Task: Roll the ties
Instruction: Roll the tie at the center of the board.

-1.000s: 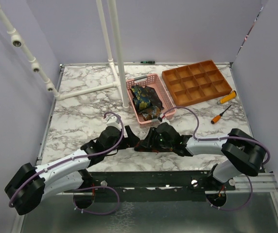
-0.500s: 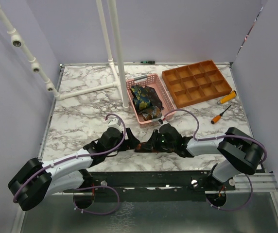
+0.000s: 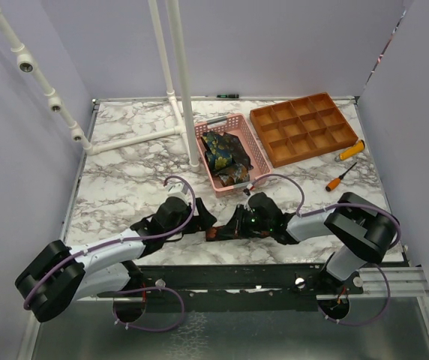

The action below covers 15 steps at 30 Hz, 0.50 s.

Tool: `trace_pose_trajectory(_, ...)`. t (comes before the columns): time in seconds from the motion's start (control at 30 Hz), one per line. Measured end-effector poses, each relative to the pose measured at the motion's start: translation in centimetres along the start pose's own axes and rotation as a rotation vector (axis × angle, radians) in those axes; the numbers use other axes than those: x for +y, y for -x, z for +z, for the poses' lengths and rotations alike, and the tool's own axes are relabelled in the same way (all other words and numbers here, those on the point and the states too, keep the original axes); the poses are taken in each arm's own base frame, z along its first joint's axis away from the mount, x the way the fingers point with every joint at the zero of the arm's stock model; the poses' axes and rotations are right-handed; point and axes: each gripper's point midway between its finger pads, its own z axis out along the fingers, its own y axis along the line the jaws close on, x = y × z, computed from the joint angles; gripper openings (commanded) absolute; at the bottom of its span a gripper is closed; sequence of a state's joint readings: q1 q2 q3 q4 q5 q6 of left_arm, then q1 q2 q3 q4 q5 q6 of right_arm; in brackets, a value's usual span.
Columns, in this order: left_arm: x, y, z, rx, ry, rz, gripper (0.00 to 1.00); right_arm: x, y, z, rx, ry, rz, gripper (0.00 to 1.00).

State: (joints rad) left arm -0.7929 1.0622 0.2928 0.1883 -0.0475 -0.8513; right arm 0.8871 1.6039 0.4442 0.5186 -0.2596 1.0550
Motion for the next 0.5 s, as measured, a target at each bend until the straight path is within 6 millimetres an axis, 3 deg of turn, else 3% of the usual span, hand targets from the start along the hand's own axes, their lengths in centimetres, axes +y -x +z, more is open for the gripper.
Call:
trace_pose_trajectory(0.2, 0.8, -1.5, -0.1, 0.042, 0.002, -0.023, 0.77, 0.2, -0.1, 0.4, 0.002, 0.033, 0.006, 0.01)
trace_pose_trajectory(0.5, 0.4, -2.5, -0.7, 0.047, -0.076, -0.075, 0.69, 0.0, -0.2, 0.3, -0.01, 0.047, 0.001, 0.05)
